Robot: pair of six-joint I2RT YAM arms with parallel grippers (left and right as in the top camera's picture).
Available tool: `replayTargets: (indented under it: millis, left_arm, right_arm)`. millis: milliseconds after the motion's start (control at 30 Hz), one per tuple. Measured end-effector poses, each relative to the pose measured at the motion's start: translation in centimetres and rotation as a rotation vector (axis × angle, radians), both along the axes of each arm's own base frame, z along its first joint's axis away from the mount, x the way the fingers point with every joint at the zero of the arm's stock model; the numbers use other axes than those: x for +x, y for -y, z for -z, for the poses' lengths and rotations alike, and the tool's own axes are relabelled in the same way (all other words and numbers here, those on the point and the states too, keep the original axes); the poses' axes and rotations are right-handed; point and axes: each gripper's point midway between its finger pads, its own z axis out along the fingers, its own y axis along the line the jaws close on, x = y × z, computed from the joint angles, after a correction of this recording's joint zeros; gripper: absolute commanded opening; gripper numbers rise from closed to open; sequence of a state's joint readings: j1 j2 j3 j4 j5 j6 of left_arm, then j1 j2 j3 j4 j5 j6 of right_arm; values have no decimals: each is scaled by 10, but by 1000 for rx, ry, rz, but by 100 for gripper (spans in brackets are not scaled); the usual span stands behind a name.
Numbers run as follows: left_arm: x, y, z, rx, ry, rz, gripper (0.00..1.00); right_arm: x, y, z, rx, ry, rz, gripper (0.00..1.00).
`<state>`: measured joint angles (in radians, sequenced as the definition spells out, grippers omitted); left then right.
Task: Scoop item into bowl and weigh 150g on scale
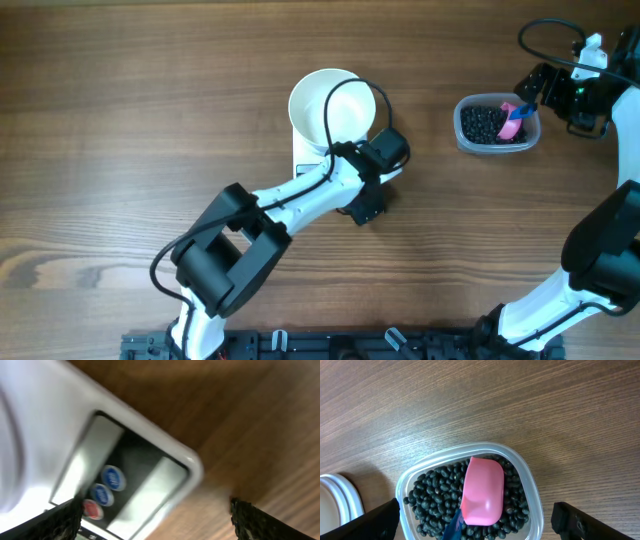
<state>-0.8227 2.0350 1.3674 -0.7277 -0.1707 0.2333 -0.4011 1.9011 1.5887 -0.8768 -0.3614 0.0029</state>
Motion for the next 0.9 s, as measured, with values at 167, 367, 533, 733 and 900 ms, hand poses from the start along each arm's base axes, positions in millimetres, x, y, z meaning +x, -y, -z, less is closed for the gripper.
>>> replayTargets:
  millis: [167,367,533,733,900]
  left_arm:
    - [7,-1,-1,-2,11,-18,100]
    - [-2,0,-4,-5,-13,-13,100]
    - [-42,14,-20,-104,-142,27,100]
    - [-61,23,-110,-317,-104,15,100]
    - [-44,-6,-217,-570,97,-62,100]
  right_arm:
    - [0,0,0,0,0,0,100]
    - [0,0,0,0,0,0,100]
    - [0,0,0,0,0,0,100]
    - [0,0,0,0,0,0,100]
    - [0,0,0,0,0,0,100]
